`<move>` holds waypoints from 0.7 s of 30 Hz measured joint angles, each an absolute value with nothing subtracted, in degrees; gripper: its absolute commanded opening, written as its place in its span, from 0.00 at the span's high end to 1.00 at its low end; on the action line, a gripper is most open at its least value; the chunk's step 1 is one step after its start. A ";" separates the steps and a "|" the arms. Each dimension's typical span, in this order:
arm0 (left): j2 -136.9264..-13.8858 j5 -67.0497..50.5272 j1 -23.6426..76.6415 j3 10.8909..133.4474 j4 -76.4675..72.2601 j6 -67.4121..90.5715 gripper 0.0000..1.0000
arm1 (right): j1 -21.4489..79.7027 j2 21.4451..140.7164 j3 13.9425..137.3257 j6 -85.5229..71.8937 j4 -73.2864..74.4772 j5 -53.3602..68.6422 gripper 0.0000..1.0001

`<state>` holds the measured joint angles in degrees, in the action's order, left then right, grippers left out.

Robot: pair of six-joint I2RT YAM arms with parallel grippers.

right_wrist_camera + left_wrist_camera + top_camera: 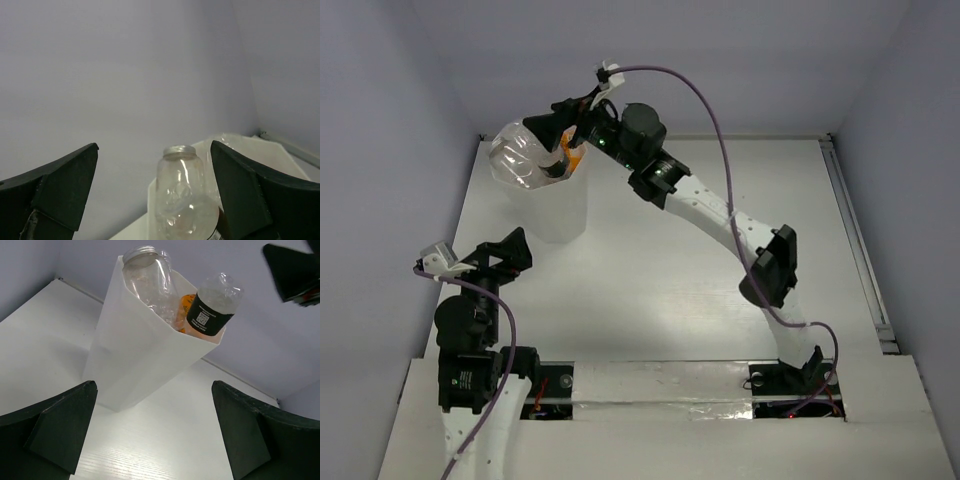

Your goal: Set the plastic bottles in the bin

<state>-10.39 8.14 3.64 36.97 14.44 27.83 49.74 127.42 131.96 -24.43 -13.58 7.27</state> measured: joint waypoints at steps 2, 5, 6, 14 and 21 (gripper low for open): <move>-10.39 7.70 3.60 36.95 14.44 27.70 0.01 | 49.74 121.89 128.40 -23.64 -14.02 6.11 0.00; -10.39 6.74 3.05 36.77 14.22 27.42 0.01 | 49.74 113.06 119.13 -22.76 -14.87 4.38 0.05; -10.39 6.28 2.83 36.58 13.96 27.33 0.01 | 49.74 110.06 115.59 -22.65 -15.84 3.97 0.10; -10.41 2.48 2.37 35.55 12.64 26.30 0.01 | 49.63 76.62 69.71 -23.00 -25.36 -0.84 1.00; -10.74 -0.05 2.37 35.18 11.68 25.80 0.01 | 49.58 43.13 39.38 -23.73 -22.68 -9.10 0.58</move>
<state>-10.74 -0.05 2.37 35.18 11.68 25.80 49.58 43.13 39.38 -23.73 -22.68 -9.10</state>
